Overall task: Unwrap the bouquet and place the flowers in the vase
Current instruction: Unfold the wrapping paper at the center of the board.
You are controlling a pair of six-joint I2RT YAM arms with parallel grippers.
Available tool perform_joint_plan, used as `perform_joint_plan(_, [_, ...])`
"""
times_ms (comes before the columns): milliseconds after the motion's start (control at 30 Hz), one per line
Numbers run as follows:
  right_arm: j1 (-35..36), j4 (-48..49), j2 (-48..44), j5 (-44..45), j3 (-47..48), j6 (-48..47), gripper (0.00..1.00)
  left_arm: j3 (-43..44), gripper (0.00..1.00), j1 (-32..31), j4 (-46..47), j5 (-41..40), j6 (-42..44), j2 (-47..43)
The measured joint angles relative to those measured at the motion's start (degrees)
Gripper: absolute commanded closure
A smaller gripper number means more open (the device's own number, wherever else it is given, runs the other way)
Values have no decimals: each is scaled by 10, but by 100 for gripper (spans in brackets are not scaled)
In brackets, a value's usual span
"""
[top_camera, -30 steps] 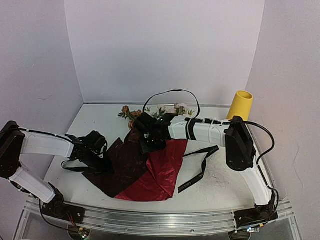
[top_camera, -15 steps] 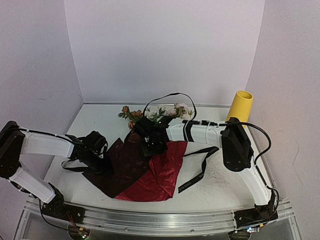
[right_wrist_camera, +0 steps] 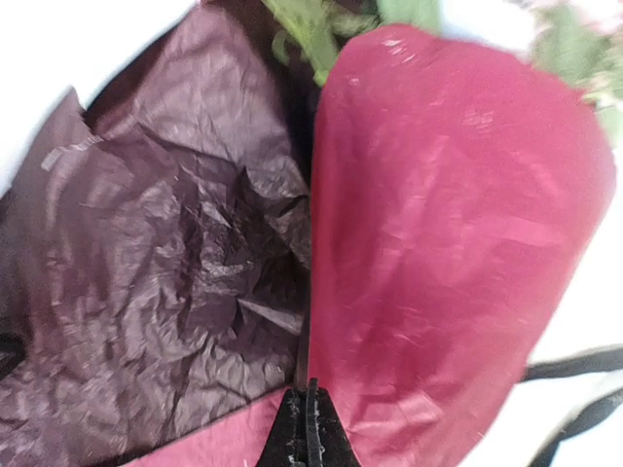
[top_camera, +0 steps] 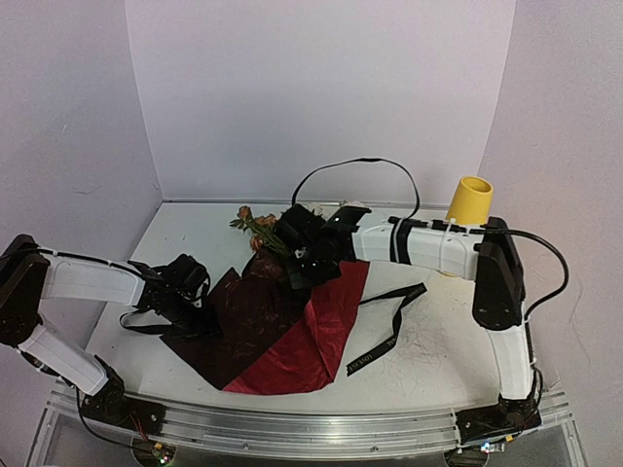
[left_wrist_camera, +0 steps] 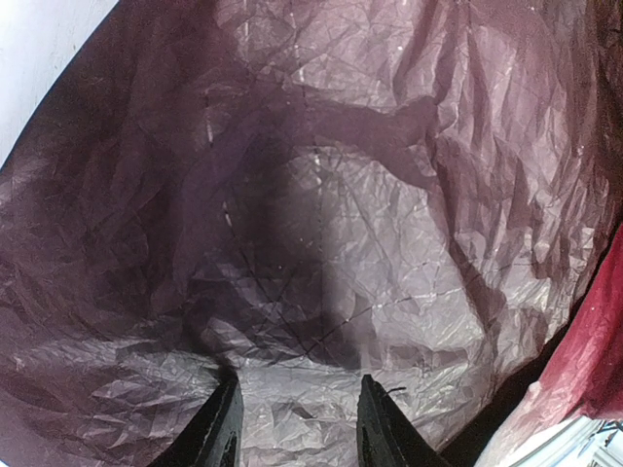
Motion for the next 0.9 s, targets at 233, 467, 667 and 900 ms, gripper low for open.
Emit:
perform_joint_plan(233, [0,12,-104,28,-84,18,100,15,59,0,-5,-5,4,15])
perform_joint_plan(467, [-11,12,-189,49,-203,53,90,25,59,0,-5,-10,12,26])
perform_joint_plan(667, [-43,7,-271,56,-300,92,77,35,59,0,-6,-14,14,36])
perform_joint_plan(900, [-62,13,-366,53,-416,129,68,38,59,0,-10,-13,17,36])
